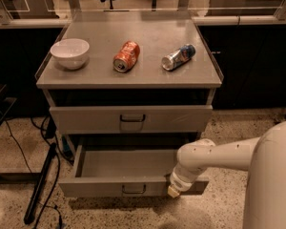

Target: Close middle drawer

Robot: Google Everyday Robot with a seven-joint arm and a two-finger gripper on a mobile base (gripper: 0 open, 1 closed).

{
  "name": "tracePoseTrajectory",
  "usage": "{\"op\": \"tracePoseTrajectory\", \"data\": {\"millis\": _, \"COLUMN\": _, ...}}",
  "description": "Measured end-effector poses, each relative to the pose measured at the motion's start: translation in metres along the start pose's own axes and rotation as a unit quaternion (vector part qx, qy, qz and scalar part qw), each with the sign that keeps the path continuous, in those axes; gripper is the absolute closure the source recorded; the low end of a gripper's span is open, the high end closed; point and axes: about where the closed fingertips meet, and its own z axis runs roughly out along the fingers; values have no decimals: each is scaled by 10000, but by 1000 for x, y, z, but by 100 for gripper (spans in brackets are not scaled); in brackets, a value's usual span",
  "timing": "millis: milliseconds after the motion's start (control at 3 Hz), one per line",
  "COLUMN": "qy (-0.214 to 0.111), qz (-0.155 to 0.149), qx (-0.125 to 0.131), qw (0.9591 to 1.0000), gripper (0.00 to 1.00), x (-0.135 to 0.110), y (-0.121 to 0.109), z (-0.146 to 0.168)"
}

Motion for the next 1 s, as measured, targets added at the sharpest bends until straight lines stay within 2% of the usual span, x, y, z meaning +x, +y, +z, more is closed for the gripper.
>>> {"op": "tracePoseTrajectory", "data": {"millis": 333, "qy": 0, "qz": 0, "qx": 0, "qw": 10000, "gripper": 100, "x": 0, "y": 0, "z": 0}}
{"op": "tracePoseTrajectory", "data": {"millis": 667, "qy": -39, "qz": -50, "qx": -95, "qw": 9999, "gripper": 100, "x": -14, "y": -16, "z": 29}}
{"op": "tracePoseTrajectory", "data": {"millis": 1000, "qy": -46, "qz": -38, "qx": -106, "qw": 9999, "gripper": 100, "x": -15, "y": -17, "z": 31}}
